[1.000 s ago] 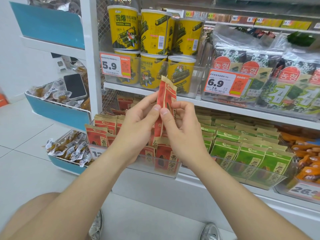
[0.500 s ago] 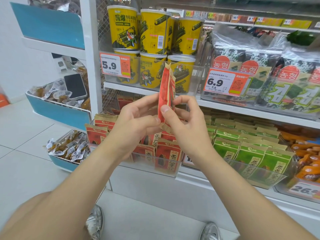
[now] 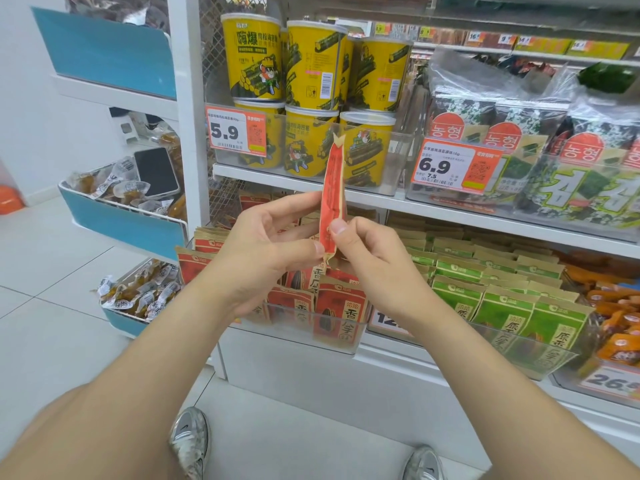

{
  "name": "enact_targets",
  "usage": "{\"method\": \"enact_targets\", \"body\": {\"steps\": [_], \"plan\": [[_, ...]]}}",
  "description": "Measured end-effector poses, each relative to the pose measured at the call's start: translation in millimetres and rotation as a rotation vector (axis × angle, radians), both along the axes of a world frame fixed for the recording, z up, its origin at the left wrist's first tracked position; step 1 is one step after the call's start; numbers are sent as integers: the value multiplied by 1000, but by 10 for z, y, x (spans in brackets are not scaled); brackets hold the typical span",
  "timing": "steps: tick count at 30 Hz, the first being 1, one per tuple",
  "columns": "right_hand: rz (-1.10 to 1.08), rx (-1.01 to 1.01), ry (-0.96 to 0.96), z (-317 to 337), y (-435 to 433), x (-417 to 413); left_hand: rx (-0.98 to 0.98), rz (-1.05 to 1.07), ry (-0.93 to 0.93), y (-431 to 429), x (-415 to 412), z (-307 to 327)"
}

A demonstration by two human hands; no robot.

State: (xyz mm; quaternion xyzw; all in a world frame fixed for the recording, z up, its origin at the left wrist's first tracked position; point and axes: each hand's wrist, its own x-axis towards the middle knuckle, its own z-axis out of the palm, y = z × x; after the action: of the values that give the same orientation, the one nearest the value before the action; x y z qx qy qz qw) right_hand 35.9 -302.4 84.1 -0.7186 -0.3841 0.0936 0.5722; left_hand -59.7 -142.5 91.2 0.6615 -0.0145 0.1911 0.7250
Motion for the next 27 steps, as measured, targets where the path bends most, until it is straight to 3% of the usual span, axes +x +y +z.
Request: {"method": "enact_targets", "body": {"steps": [7, 27], "plan": [[120, -103, -31, 22, -95, 124, -37, -1, -3, 32, -5, 2], [179, -57, 17, -38, -87, 174, 19, -15, 35, 124, -44, 17]]}}
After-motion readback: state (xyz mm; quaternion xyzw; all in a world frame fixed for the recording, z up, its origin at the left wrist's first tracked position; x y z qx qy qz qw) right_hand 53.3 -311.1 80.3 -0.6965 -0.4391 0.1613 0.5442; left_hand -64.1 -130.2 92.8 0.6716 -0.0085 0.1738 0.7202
